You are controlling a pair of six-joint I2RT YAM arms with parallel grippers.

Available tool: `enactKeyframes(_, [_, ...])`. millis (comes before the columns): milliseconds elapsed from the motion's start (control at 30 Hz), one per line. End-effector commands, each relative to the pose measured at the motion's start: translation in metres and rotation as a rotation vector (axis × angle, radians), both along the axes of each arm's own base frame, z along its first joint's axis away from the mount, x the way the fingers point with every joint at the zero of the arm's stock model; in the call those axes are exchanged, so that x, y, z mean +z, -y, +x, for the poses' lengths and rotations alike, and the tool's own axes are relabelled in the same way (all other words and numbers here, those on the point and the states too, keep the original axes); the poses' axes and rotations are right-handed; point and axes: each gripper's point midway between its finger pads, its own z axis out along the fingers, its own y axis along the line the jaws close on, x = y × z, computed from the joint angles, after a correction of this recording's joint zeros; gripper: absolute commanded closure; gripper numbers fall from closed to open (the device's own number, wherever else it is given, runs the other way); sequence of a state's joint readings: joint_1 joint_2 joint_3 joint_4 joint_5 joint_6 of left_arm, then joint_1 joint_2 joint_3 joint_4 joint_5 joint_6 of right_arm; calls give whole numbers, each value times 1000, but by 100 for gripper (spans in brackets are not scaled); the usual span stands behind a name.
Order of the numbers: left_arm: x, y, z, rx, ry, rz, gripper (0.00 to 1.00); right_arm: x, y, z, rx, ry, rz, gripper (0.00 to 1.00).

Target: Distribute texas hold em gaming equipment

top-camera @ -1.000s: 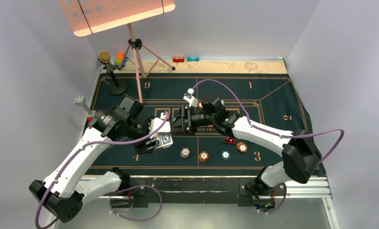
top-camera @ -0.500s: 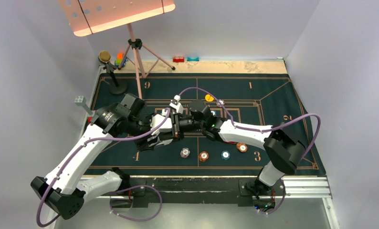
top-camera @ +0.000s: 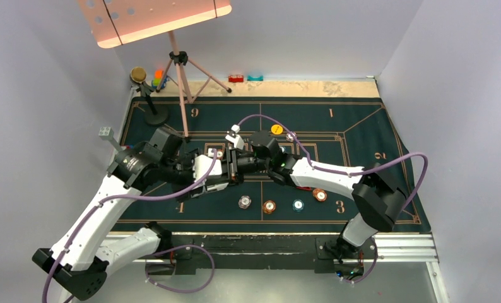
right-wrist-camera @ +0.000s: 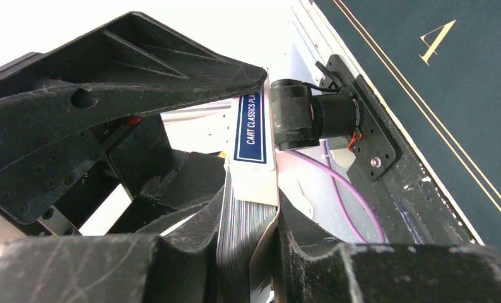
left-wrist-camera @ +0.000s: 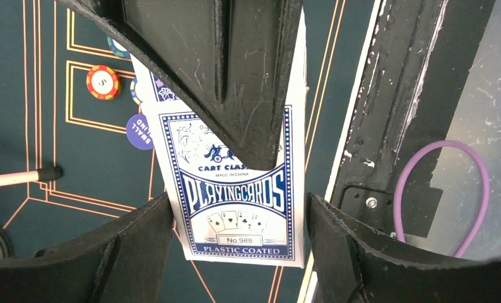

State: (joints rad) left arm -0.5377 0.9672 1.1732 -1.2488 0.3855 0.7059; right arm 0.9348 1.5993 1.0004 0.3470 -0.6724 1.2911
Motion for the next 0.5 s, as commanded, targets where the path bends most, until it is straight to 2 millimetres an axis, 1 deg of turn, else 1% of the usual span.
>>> enactKeyframes(0, [0, -2, 0, -42, 33, 9, 21, 34, -2, 4, -6, 33, 65, 89])
enactKeyframes(267, [-7, 3, 5, -66, 21, 18, 23, 36, -5, 6, -13, 28, 68, 90])
enactKeyframes(367, [-7, 6, 7, -65, 17, 16, 27, 36, -6, 8, -17, 25, 66, 90])
enactKeyframes(467, [-6, 8, 7, -70, 14, 5, 32, 35, -7, 9, -18, 21, 65, 90])
